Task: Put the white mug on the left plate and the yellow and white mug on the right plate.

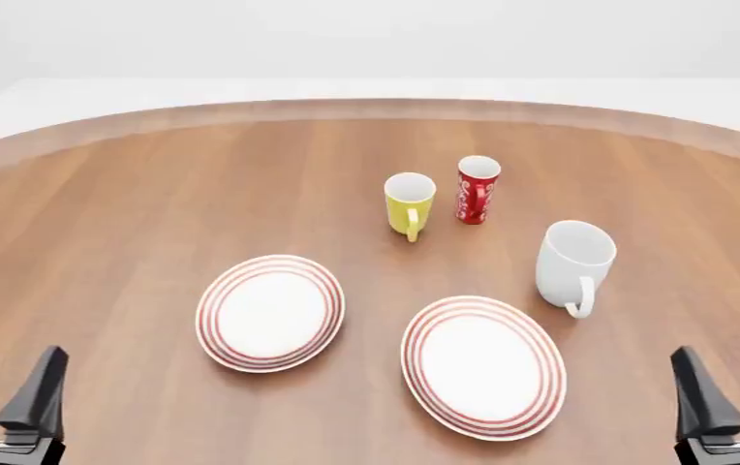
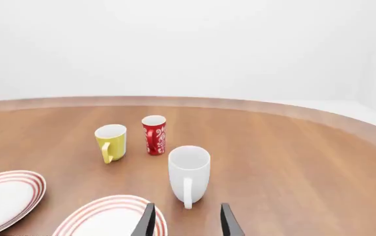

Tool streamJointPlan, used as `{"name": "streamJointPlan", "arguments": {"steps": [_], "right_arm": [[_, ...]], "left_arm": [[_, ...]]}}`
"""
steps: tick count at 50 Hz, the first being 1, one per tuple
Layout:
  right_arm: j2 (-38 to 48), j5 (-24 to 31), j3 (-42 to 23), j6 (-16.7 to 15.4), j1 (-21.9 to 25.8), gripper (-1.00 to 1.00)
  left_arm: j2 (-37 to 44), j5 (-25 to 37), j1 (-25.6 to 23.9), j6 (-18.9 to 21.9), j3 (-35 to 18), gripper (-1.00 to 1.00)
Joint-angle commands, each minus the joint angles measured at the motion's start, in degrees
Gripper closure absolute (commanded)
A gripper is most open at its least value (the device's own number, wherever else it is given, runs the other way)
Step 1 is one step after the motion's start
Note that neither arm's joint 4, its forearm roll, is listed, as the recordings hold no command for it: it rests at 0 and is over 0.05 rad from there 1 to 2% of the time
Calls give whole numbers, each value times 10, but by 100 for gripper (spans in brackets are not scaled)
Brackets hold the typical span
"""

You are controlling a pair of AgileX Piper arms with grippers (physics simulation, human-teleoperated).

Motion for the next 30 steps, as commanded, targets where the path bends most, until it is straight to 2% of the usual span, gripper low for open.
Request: {"name": "streamJointPlan", "arguments": {"steps": [1,12,16,19,23,24,30], "right_arm": [[6,0,-2,-6,3,-100],[3,12,-13,-13,4,-100],[21,26,-38,-24,13,-100],[55,10,-46,-33,18,-100],[55,10,-46,-33,18,-100],[93,-12,-60,-36,24,-100],[159,-60,-70,-39,26,-100]], "left_arm": [[3,-1,0,0,-1,-100],[3,-1,0,0,-1,-100],[3,-1,0,0,-1,-100],[3,-1,0,0,-1,-100],[3,-1,0,0,-1,-100],[3,-1,0,0,-1,-100],[3,-1,0,0,-1,-100]]}}
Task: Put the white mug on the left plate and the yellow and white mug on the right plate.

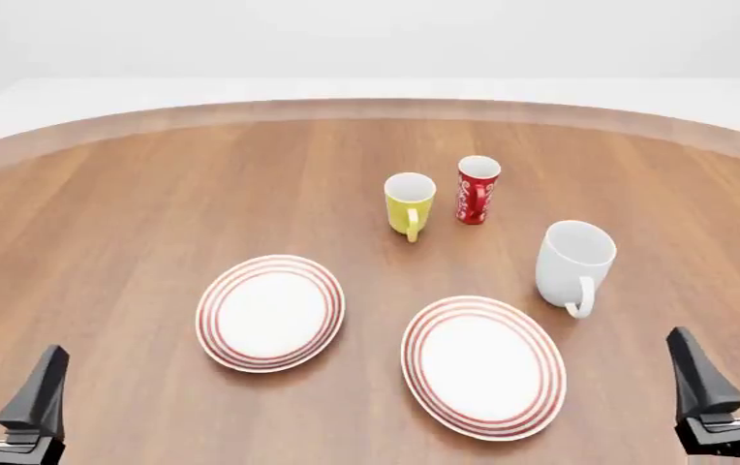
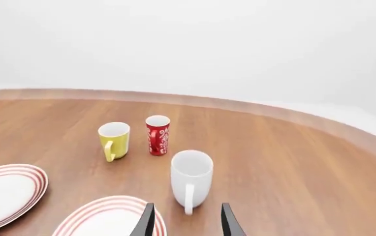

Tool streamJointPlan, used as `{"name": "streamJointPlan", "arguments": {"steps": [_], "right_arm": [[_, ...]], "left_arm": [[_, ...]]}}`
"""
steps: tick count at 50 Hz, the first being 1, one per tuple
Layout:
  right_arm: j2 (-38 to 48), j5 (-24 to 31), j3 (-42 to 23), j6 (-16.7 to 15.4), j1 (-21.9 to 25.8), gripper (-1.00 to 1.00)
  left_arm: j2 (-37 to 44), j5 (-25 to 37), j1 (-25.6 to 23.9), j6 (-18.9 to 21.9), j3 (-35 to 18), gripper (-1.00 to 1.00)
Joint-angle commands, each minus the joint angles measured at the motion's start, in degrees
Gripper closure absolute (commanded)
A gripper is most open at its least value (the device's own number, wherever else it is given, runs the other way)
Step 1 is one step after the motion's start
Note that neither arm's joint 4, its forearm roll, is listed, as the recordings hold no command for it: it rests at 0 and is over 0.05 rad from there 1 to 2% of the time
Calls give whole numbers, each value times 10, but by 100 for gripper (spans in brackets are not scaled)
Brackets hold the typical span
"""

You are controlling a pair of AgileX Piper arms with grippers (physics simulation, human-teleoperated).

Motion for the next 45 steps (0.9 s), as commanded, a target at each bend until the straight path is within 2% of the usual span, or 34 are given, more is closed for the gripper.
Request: {"name": "streamJointPlan", "arguments": {"steps": [1,18,27,45], "right_arm": [[105,-61,-29,-8,8,-100],[227,-150,-44,-8,-6,-100],[326,-230,-43,-2,-16,-100],[435,-309,-46,-1,-20,-100]], "left_arm": [[0,0,0,0,0,-100],[0,0,0,0,0,-100],[0,0,0,0,0,-100],[0,0,0,0,0,-100]]}}
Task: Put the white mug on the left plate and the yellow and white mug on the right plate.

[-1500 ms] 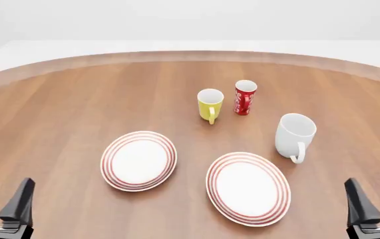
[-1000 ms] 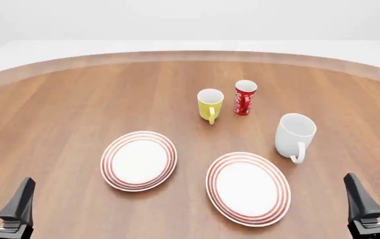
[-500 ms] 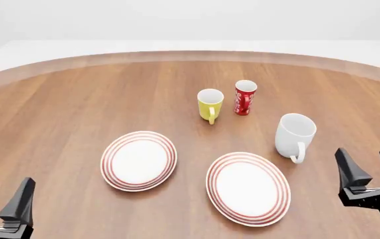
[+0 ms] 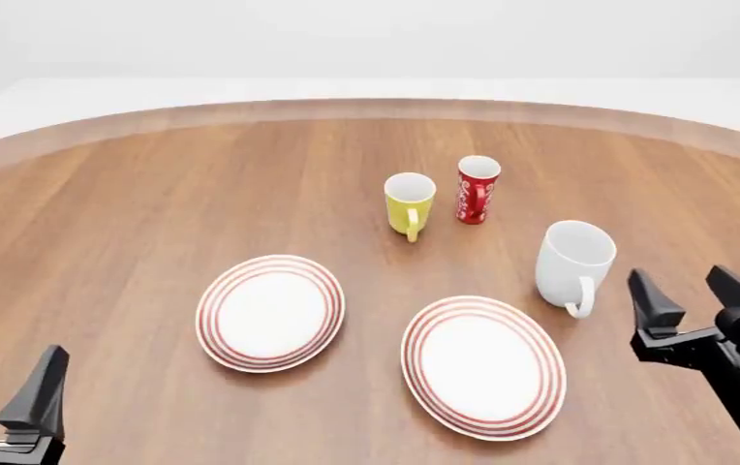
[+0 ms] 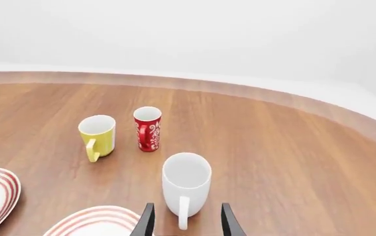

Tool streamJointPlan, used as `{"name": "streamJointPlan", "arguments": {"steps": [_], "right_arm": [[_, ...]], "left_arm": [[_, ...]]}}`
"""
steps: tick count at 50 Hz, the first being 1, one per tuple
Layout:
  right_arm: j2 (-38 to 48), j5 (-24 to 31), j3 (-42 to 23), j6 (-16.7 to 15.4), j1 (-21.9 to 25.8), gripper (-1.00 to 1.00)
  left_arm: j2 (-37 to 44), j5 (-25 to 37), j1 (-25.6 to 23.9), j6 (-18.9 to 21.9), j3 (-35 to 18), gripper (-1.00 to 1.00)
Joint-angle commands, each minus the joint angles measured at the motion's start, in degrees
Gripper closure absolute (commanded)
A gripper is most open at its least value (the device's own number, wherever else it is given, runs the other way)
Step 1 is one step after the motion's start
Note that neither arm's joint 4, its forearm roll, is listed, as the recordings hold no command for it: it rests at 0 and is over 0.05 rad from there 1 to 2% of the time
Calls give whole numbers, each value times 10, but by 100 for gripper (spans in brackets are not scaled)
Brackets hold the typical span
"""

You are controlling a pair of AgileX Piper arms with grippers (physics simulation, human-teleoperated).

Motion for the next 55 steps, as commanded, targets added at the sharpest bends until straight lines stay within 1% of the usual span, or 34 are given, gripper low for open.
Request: {"name": "streamJointPlan", "arguments": {"steps": [1,6,22,33,39,43,55], "right_arm": [[73,-54,-4,2,-3,-100],[112,-79,-7,5,1,-100],[189,-137,-5,10,4,-100],[260,-192,-7,10,6,-100],[281,-204,-14,14,9,-100],[315,-225,-19,12,9,-100],[361,-249,-34,11,8,-100]], "left_arm": [[0,0,0,0,0,-100],[0,0,0,0,0,-100],[0,0,0,0,0,-100],[0,0,0,0,0,-100],[0,0,0,0,0,-100],[0,0,0,0,0,-100],[0,0,0,0,0,-100]]}}
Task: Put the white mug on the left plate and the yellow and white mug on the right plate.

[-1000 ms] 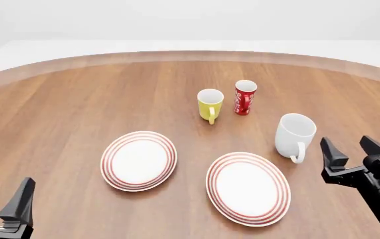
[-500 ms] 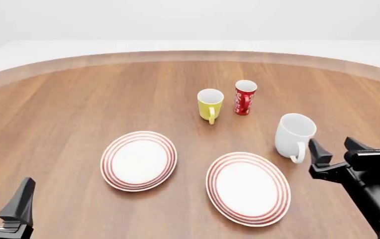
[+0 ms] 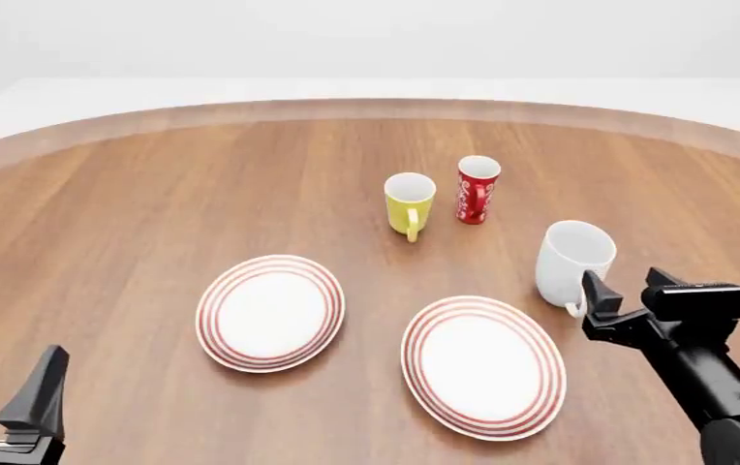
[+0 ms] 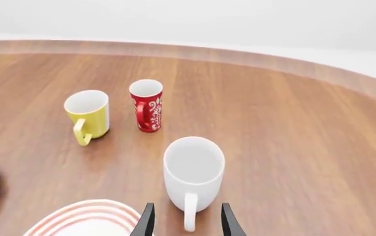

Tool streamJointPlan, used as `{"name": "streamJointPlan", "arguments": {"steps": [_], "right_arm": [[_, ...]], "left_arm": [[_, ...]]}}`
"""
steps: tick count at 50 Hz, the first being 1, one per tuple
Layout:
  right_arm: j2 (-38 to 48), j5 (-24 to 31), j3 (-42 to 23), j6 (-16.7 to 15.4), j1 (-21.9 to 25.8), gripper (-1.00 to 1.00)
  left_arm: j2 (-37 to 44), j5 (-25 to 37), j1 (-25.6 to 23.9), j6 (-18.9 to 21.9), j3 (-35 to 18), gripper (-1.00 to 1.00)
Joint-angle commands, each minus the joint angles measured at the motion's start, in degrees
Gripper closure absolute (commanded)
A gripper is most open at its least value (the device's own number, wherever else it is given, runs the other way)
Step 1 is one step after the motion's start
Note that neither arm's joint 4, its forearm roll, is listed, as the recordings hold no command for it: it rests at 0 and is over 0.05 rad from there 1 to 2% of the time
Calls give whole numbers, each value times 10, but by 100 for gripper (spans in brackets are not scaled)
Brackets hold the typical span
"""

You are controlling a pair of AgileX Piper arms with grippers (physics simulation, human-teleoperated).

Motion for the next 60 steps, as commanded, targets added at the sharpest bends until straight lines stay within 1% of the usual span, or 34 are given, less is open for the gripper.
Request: {"name": "streamJointPlan", "arguments": {"steps": [1,13,25,60], "right_arm": [[51,-28,-13,0,0,-100],[97,-54,-23,-1,-3,-100],[147,-75,-31,6,-2,-100],[238,-107,-55,15,-7,-100]], "left_arm": [[0,0,0,0,0,-100],[0,0,0,0,0,-100],[0,0,0,0,0,-100],[0,0,0,0,0,-100]]}}
